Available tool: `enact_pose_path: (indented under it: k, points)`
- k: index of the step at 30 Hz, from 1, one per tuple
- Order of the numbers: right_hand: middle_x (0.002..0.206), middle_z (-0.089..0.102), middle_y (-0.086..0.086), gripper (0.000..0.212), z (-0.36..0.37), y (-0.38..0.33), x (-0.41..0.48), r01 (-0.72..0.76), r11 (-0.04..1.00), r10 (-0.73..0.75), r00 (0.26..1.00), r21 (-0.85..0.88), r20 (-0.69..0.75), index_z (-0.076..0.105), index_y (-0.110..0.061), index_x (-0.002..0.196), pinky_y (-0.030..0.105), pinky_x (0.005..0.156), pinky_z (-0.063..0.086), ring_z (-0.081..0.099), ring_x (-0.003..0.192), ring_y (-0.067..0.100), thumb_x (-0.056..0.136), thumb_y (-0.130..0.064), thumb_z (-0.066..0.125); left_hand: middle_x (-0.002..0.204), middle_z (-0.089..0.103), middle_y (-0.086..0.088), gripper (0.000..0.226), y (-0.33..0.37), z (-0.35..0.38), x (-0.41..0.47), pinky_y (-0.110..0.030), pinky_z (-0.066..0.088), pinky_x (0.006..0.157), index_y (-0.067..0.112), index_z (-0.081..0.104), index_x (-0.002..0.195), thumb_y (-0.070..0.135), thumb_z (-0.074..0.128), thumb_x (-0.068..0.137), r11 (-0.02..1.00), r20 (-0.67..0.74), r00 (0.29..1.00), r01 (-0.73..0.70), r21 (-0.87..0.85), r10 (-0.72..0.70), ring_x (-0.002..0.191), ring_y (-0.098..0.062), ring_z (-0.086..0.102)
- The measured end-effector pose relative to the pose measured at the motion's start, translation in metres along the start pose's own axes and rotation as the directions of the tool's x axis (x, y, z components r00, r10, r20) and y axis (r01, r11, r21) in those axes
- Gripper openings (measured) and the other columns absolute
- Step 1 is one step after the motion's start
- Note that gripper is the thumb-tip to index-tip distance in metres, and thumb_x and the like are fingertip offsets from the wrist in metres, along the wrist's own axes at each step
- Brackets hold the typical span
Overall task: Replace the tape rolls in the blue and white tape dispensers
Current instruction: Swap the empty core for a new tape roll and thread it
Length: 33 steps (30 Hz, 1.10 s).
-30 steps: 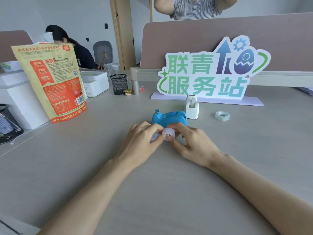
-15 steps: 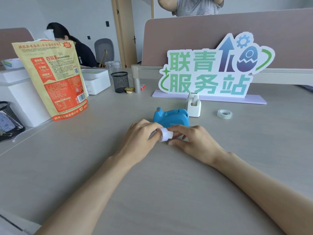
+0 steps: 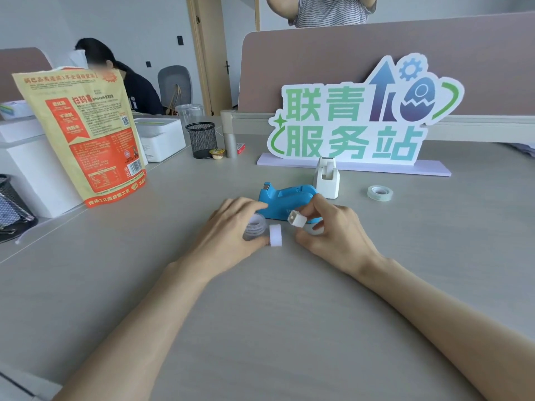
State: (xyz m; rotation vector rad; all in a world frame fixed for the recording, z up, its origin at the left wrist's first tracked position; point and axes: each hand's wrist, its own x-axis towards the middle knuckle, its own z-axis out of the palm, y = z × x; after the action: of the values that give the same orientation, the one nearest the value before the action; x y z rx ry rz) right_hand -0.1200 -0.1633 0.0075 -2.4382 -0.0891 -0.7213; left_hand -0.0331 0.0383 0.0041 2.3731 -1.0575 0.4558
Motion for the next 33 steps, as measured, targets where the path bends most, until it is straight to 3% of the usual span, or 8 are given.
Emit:
enact_pose_path:
  k: [4,10,12,15,21,25,29,33]
  points:
    - [0.081,0.064,-0.013,0.023,0.001,0.001,-0.001,0.034,0.999,-0.033,0.999,0.017,-0.039,0.050,-0.013,0.081,0.032,0.069,0.051,0.062,0.076,0.023,0.076,-0.016,0.072,0.107,0.054,0.007,0.023,-0.010,-0.004,-0.002,-0.038,0.045,0.086,0.020,0.062,0.097,0.033,0.071,0.081,0.996,0.019,0.996,0.087,0.036,-0.088,0.102,-0.017,0.047]
    - [0.082,0.061,-0.014,0.027,-0.001,-0.005,-0.003,0.080,0.994,-0.075,0.994,0.070,-0.077,0.049,-0.024,0.091,0.013,0.074,0.046,0.056,0.077,-0.009,0.081,-0.020,0.073,0.101,0.053,0.006,0.011,-0.001,-0.005,0.003,-0.030,0.041,0.077,0.022,0.056,0.088,0.032,0.059,0.091,0.966,-0.054,0.971,0.227,-0.121,-0.235,0.094,-0.013,0.050]
    - [0.083,0.057,-0.024,0.024,-0.002,-0.007,-0.005,0.106,0.991,-0.096,0.989,0.084,-0.114,0.051,-0.025,0.096,0.007,0.074,0.044,0.057,0.078,-0.008,0.084,-0.022,0.071,0.097,0.058,0.001,0.012,0.005,-0.008,0.007,-0.027,0.040,0.076,0.017,0.057,0.089,0.029,0.057,0.092,0.885,-0.065,0.931,0.317,-0.341,-0.359,0.090,-0.017,0.054]
    - [0.086,0.053,-0.028,0.024,-0.001,-0.010,-0.009,0.167,0.981,-0.150,0.975,0.098,-0.162,0.054,-0.020,0.107,0.003,0.074,0.041,0.058,0.081,0.002,0.087,-0.022,0.068,0.103,0.066,-0.003,0.024,0.019,-0.012,0.008,-0.038,0.054,0.087,0.008,0.058,0.103,0.030,0.050,0.097,0.644,0.094,0.884,0.402,-0.651,-0.458,0.102,-0.021,0.064]
    - [0.087,0.062,-0.013,0.025,0.001,-0.014,-0.012,0.256,0.964,-0.252,0.965,0.067,-0.073,0.060,-0.014,0.104,0.007,0.075,0.043,0.058,0.081,0.002,0.084,-0.029,0.062,0.128,0.062,-0.006,0.037,0.023,-0.017,0.008,-0.039,0.058,0.083,0.008,0.052,0.125,0.034,0.042,0.101,0.249,0.346,0.821,0.491,-0.835,-0.455,0.095,-0.027,0.072]
    - [0.092,0.072,-0.004,0.028,0.001,-0.014,-0.012,0.232,0.972,-0.233,0.972,0.029,0.020,0.060,-0.018,0.107,0.025,0.071,0.052,0.068,0.087,0.009,0.082,-0.030,0.062,0.136,0.055,-0.009,0.039,0.024,-0.011,0.008,-0.040,0.058,0.085,0.007,0.049,0.130,0.032,0.041,0.101,0.147,0.438,0.792,0.538,-0.830,-0.426,0.095,-0.034,0.071]
    - [0.110,0.071,-0.010,0.028,0.000,-0.014,-0.010,0.267,0.962,-0.269,0.962,0.051,0.047,0.061,-0.017,0.109,0.003,0.057,0.035,0.050,0.042,-0.004,0.081,-0.025,0.062,0.138,0.052,-0.012,0.041,0.023,-0.008,0.008,-0.043,0.058,0.085,0.004,0.046,0.132,0.031,0.042,0.101,0.046,0.494,0.793,0.543,-0.839,-0.358,0.098,-0.038,0.070]
    - [0.107,0.071,-0.011,0.027,0.002,-0.013,-0.010,0.267,0.963,-0.269,0.961,0.042,0.055,0.061,-0.019,0.105,0.009,0.055,0.033,0.045,0.043,-0.002,0.080,-0.031,0.058,0.132,0.056,-0.009,0.037,0.024,-0.009,0.009,-0.040,0.060,0.080,0.008,0.049,0.127,0.034,0.041,0.101,0.148,0.440,0.779,0.549,-0.822,-0.446,0.094,-0.030,0.072]
